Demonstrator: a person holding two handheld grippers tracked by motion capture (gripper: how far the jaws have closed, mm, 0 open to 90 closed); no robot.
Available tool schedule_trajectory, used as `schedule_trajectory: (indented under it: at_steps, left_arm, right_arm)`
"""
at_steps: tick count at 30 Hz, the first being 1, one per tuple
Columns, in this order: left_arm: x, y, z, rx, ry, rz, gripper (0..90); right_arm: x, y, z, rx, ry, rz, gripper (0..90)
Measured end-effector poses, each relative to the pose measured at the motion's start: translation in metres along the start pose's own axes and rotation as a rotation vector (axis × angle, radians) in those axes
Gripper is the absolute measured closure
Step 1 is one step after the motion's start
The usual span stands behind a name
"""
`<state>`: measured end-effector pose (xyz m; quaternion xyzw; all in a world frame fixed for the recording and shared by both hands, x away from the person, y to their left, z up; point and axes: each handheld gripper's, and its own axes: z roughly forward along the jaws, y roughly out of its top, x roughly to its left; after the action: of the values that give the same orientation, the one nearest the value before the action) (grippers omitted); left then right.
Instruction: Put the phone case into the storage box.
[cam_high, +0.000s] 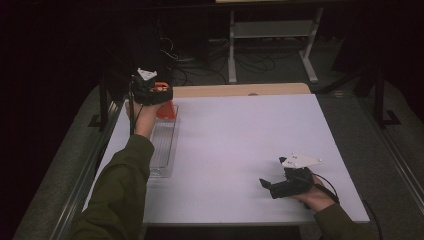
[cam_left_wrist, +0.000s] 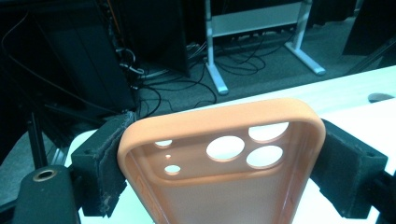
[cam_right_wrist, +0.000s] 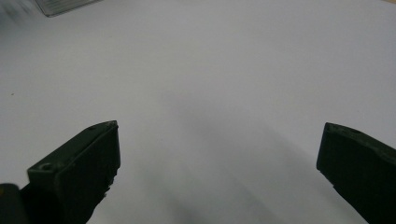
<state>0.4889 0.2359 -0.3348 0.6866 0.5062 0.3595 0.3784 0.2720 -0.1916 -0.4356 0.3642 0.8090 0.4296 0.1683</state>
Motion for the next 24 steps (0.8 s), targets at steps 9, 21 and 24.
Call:
schedule_trajectory:
  at_steps: [9, 21, 24]
  left_arm:
    - [0.0, -0.005, 0.012, 0.034, 0.017, -0.009, 14.6]
    - [-0.002, -0.011, 0.023, 0.075, 0.035, -0.024, 14.4]
    - [-0.003, -0.012, 0.026, 0.094, 0.037, -0.009, 14.3]
  right_arm:
    - [0.0, 0.0, 0.0, 0.0, 0.003, 0.001, 0.0]
    - [0.001, 0.0, 0.0, 0.0, 0.006, 0.003, 0.0]
    - [0.001, 0.0, 0.0, 0.001, 0.006, 0.005, 0.0]
